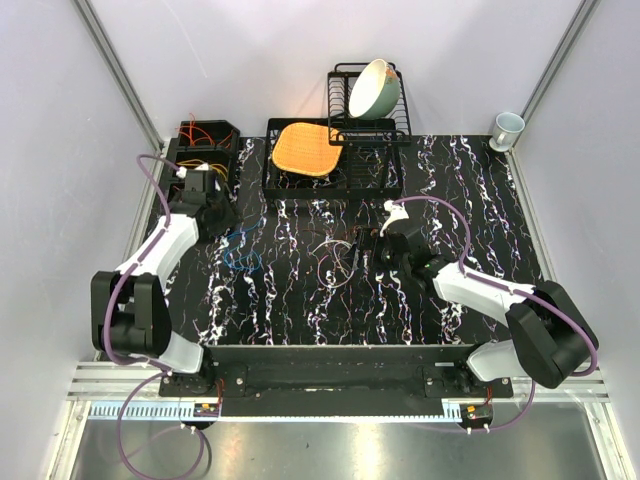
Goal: Untangle the cables
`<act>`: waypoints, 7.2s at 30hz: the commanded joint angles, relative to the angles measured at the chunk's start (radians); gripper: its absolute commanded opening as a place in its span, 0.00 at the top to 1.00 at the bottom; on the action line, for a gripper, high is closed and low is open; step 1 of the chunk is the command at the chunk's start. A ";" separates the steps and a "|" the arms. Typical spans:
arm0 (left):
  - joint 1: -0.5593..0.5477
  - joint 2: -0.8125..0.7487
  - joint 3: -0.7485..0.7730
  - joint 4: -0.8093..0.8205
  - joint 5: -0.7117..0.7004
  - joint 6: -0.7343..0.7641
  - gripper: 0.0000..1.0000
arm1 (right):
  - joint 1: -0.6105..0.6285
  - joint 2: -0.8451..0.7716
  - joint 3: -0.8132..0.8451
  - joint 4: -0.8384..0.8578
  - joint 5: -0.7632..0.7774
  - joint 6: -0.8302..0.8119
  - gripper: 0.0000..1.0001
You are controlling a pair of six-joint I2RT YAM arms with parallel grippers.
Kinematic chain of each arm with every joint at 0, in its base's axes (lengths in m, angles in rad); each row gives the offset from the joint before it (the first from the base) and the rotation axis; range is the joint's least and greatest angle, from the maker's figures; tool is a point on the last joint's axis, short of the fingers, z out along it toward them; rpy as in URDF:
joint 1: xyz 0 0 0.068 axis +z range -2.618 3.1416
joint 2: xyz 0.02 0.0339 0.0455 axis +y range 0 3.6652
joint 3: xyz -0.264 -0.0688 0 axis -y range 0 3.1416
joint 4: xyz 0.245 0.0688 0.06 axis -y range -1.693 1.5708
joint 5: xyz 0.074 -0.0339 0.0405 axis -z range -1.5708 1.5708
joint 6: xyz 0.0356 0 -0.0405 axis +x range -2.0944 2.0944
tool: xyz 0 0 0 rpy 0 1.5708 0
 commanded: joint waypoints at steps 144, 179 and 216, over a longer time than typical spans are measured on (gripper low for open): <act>0.285 0.902 1.265 -0.323 0.016 0.144 1.00 | -0.004 0.002 0.039 0.033 -0.003 0.000 0.03; 0.151 0.454 1.082 -0.272 -0.104 0.123 0.18 | -0.004 -0.028 0.008 0.066 0.006 0.005 0.04; -0.514 0.096 0.116 0.062 0.103 0.186 0.26 | -0.005 -0.045 0.001 0.049 0.040 0.020 0.04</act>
